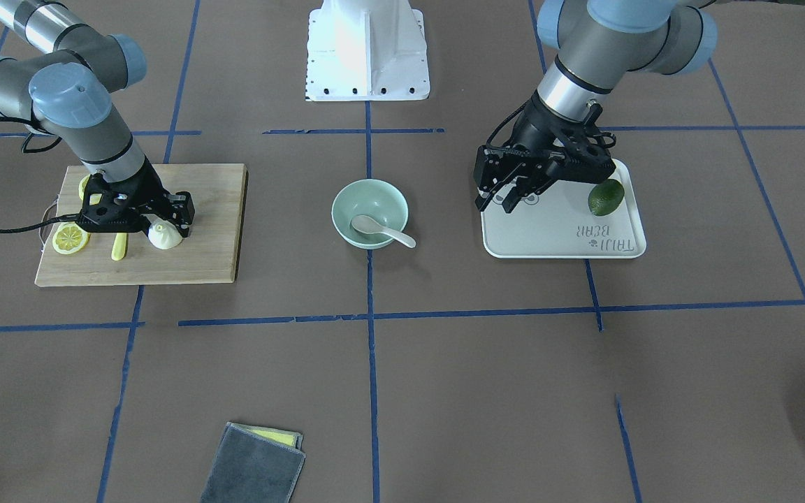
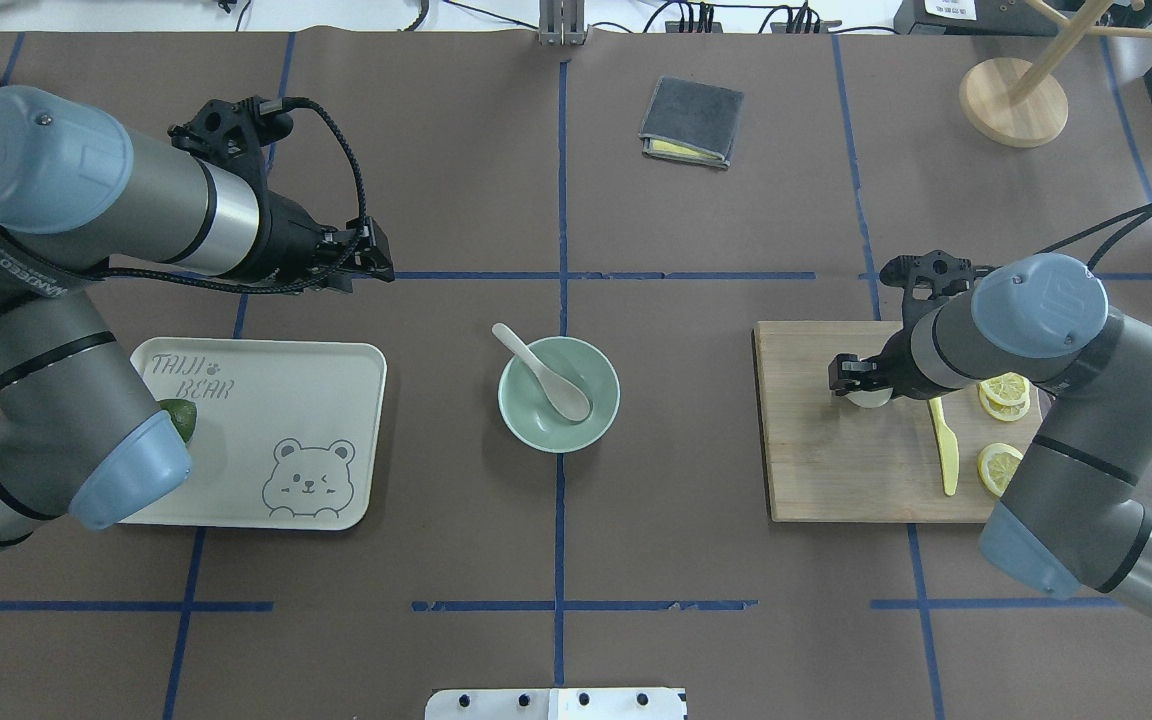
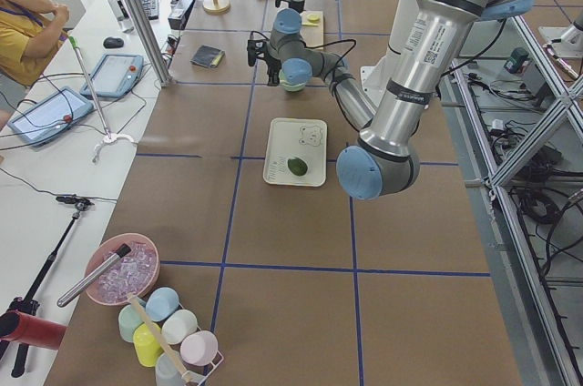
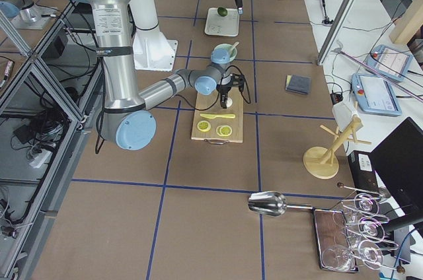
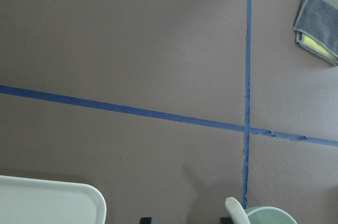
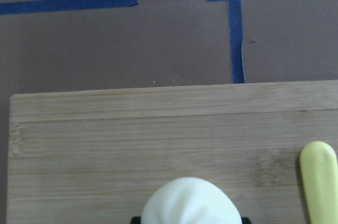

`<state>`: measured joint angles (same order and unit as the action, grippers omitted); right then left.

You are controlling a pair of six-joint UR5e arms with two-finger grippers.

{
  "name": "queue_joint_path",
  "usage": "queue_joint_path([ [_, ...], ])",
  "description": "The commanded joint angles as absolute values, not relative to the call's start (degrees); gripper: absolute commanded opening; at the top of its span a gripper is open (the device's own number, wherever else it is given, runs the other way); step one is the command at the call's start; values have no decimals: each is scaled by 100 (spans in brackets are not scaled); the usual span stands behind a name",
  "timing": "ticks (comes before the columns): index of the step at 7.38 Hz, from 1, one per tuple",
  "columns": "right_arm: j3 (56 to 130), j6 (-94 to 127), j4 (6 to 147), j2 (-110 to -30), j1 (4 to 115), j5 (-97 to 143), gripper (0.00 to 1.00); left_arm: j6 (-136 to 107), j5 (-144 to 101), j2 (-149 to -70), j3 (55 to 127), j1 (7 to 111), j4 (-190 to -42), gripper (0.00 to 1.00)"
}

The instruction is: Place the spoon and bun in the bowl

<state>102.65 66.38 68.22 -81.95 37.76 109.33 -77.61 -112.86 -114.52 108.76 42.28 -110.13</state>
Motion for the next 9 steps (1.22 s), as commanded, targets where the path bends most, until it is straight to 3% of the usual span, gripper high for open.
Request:
queue_joint_path([
  [1,10335,6653,6838,-7913,3832,10777,55,-7761,-11285,-11452,10924,4245,-11013,53],
  [3,10354,7281,7022,-7263,3797,10767,56,-7395,-11425,-11076,11231,4769,-10969,53],
  [7,9986,9288,7180,-5559,2534,9969,59,-5155,-12331,-9881,11549,6212,-10995,54],
  [9,9642,9439,7172,-5317,2478,9949,62,-4922,-12331,-9800,11531,6319,-10995,54],
])
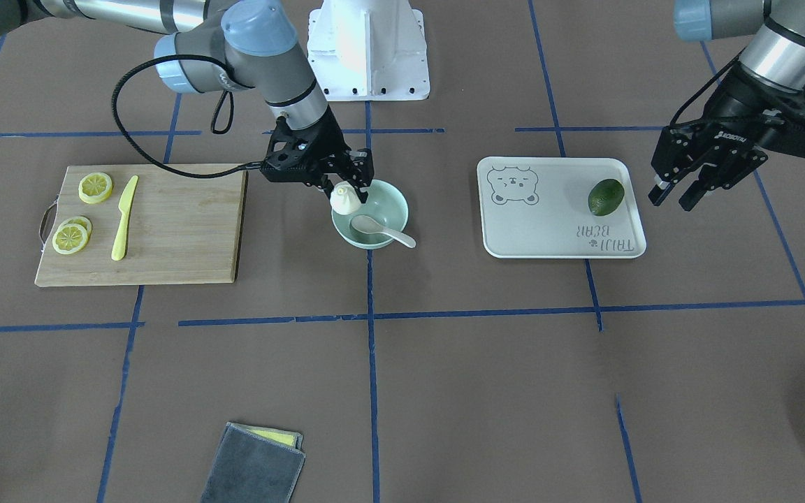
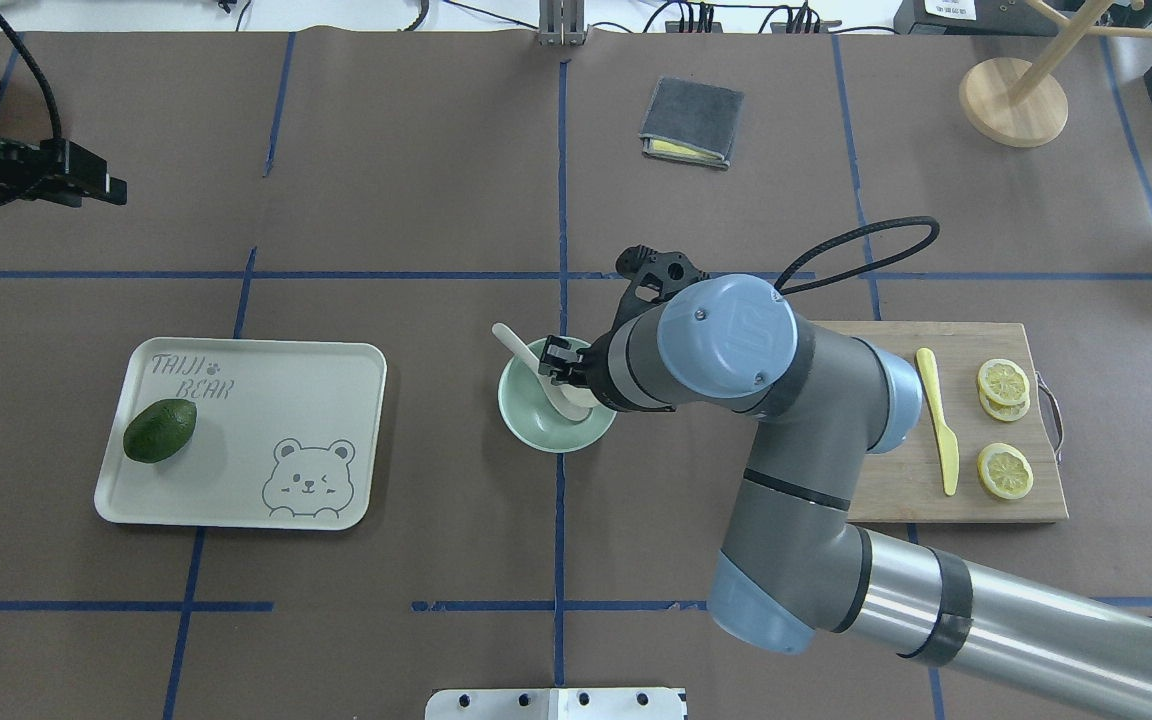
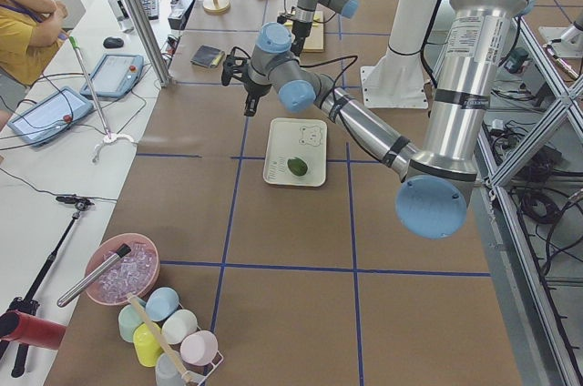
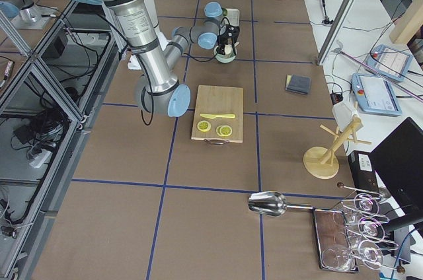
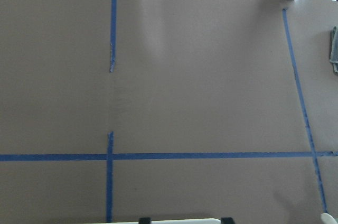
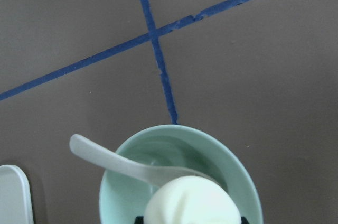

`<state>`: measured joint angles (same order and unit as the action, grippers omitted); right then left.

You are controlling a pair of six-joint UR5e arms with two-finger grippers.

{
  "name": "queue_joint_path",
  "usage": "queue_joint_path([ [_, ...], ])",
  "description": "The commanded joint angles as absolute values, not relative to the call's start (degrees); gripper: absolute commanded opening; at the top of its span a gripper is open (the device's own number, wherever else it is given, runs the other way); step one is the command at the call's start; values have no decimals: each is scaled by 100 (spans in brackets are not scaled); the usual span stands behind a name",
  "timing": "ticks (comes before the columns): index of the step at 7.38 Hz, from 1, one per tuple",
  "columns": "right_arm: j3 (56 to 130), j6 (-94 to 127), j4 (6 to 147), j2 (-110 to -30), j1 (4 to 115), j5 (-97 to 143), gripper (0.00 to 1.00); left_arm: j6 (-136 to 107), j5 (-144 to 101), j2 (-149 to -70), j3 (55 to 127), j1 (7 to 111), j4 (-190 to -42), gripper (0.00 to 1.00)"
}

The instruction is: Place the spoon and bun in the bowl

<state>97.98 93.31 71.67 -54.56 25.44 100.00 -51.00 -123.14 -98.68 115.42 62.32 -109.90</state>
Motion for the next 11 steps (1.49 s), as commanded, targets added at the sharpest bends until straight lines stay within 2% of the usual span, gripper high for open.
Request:
queue_joint_path([
  [1,9633,9422,7172,-5361,2470,9941,63,-4931,-12331,-9800,11531,6319,-10995,55],
  [2,9589,9431,7172,-5335,2470,9940,68,-4931,-12331,-9800,11523,6319,-10995,56],
  [3,9554,9431,7172,-5309,2470,9845,92,-4931,-12331,-9809,11522,6319,-10995,57],
  [4,9536,9413,7172,-5309,2470,9826,100,-4922,-12322,-9800,11505,6319,-10995,58],
  [5,9554,9396,7163,-5309,2531,9826,100,-4904,-12322,-9791,11479,6319,-11021,69],
  [6,9754,9369,7163,-5457,2749,9931,100,-4548,-12322,-9591,11505,6337,-11013,100],
  [9,10798,8372,7154,-7034,3871,11200,100,-1890,-12331,-8660,11392,6966,-10995,100],
  [11,10855,6699,7154,-7993,5126,12299,100,-245,-13134,-8412,10710,7914,-10960,100],
])
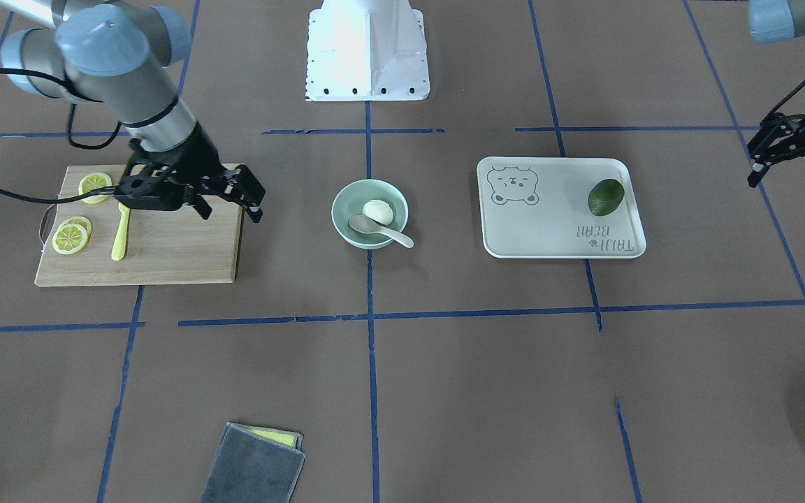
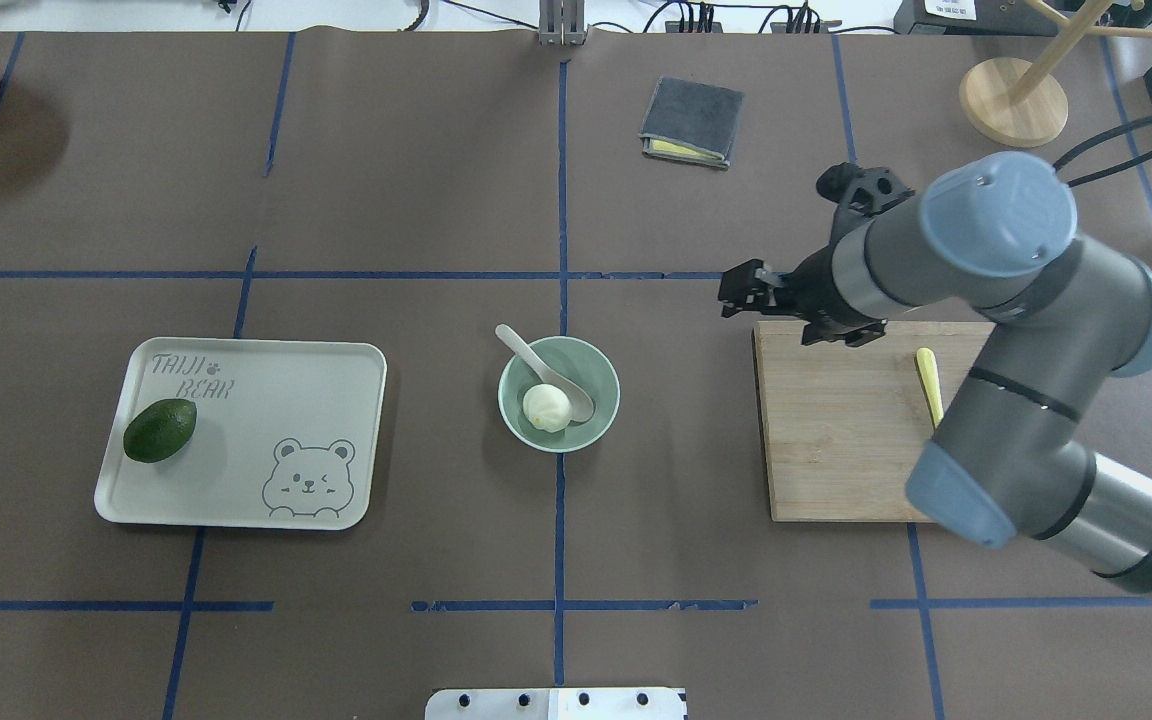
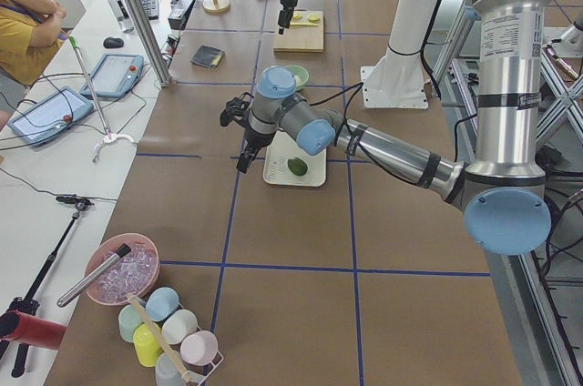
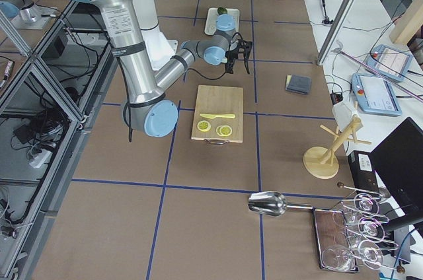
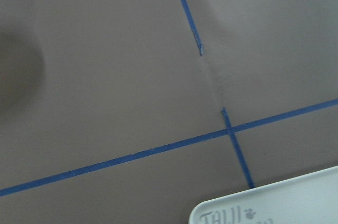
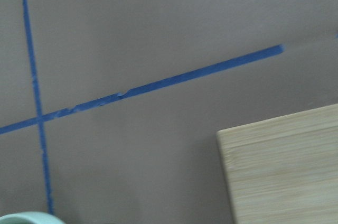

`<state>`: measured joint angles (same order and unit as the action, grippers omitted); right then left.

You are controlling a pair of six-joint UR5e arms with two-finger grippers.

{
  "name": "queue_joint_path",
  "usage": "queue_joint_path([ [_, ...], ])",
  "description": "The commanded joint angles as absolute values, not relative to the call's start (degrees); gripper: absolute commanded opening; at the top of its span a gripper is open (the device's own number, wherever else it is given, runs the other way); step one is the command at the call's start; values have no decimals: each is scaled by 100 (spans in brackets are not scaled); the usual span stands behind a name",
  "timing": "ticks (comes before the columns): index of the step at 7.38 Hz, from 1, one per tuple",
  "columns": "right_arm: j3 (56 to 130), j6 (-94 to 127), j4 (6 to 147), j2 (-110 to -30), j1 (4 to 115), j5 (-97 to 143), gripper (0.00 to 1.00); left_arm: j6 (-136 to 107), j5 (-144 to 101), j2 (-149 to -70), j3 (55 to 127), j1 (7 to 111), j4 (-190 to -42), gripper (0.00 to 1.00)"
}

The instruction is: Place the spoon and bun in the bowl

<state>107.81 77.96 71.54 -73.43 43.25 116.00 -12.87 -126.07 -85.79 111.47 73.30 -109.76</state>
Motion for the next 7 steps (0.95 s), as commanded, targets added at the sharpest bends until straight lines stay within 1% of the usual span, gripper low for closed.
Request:
queue_joint_path([
  [1,10837,5592,7172,-8424,5777,12766,100,354,-13305,-8411,10331,8276,-10960,100],
  [2,10767,4781,7233,-8759,6340,13110,100,630,-13324,-8420,9997,8532,-10908,100],
  [3,10749,3963,7434,-9076,6772,13165,100,641,-13394,-8446,9889,8595,-10568,100],
  [4,10749,2928,7931,-9262,7298,13392,100,642,-13795,-8516,9896,8787,-10147,100],
  [5,10766,1961,8633,-9290,7826,13656,100,633,-13842,-8508,9896,8841,-10047,100],
  [6,10793,985,9109,-9499,8170,13710,100,633,-13834,-8499,9870,8842,-10037,100],
  [7,10767,515,9323,-9605,8322,13702,100,624,-13843,-8473,9801,8842,-10028,100],
])
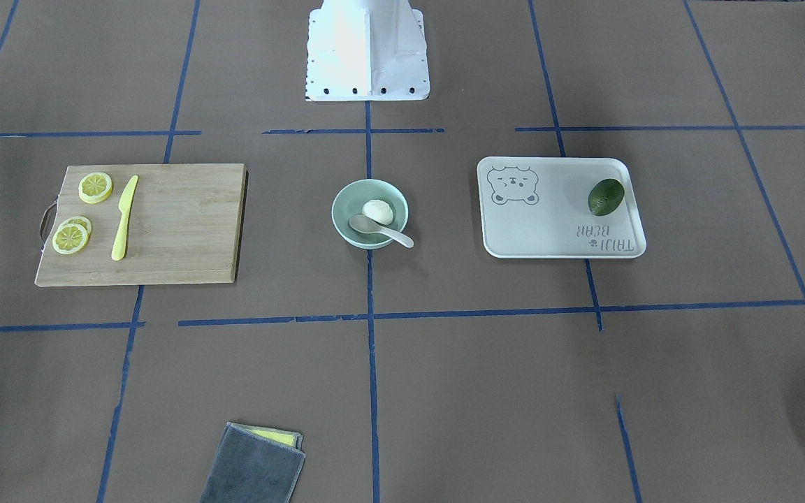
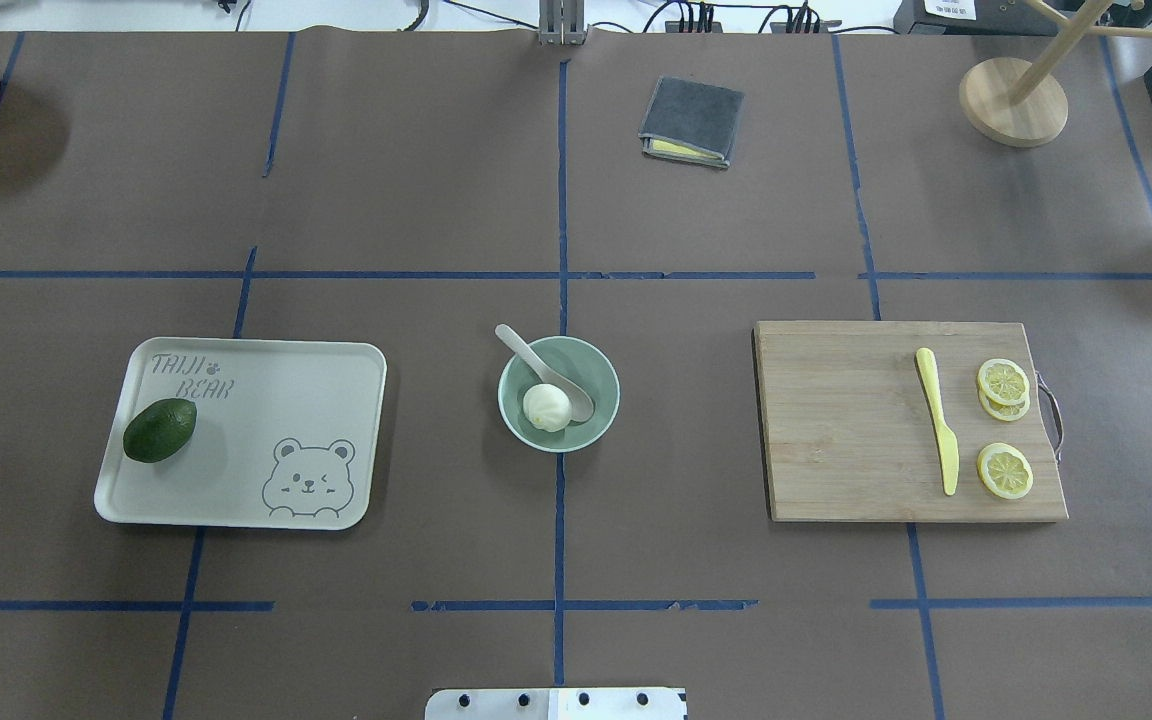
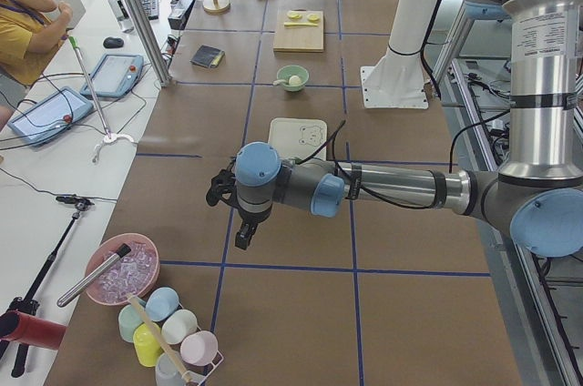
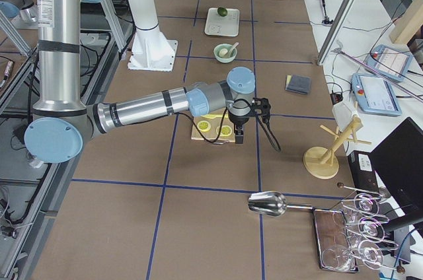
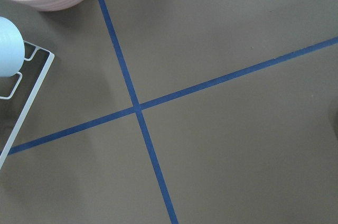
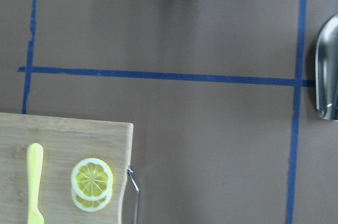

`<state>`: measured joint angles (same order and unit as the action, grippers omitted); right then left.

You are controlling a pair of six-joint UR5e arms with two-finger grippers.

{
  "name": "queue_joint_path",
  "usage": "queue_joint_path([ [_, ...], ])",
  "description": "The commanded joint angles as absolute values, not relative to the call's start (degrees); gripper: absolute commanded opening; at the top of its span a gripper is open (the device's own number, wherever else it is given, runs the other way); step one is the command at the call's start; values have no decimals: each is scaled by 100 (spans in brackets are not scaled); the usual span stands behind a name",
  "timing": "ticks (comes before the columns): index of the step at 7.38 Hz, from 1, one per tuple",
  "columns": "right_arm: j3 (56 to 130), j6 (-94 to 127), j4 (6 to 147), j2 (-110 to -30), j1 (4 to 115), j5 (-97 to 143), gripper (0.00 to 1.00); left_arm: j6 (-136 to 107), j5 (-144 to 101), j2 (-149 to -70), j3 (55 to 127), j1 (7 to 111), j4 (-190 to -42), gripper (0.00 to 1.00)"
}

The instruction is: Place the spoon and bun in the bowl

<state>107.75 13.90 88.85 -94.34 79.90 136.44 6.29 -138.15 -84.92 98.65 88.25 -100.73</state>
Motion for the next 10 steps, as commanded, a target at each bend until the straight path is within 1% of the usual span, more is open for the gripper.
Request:
queue_joint_path([
  [1,10775,266,9386,-9720,8375,13702,100,624,-13843,-8464,9904,8842,-9741,100],
  [4,10723,202,9536,-9703,8368,13667,100,423,-13834,-8534,9922,8833,-9457,100],
  [6,10723,202,9545,-9703,8236,13676,100,386,-13790,-8491,10482,8842,-8592,100],
  [7,10688,150,9554,-9712,8166,13641,100,448,-13790,-8421,10581,8850,-8561,100],
  [9,10600,9,9545,-9694,8296,13623,100,1016,-13799,-8272,10294,8833,-8700,100],
  [10,10582,9,9545,-9694,8436,13632,100,1246,-13799,-8227,10266,8842,-8727,100],
])
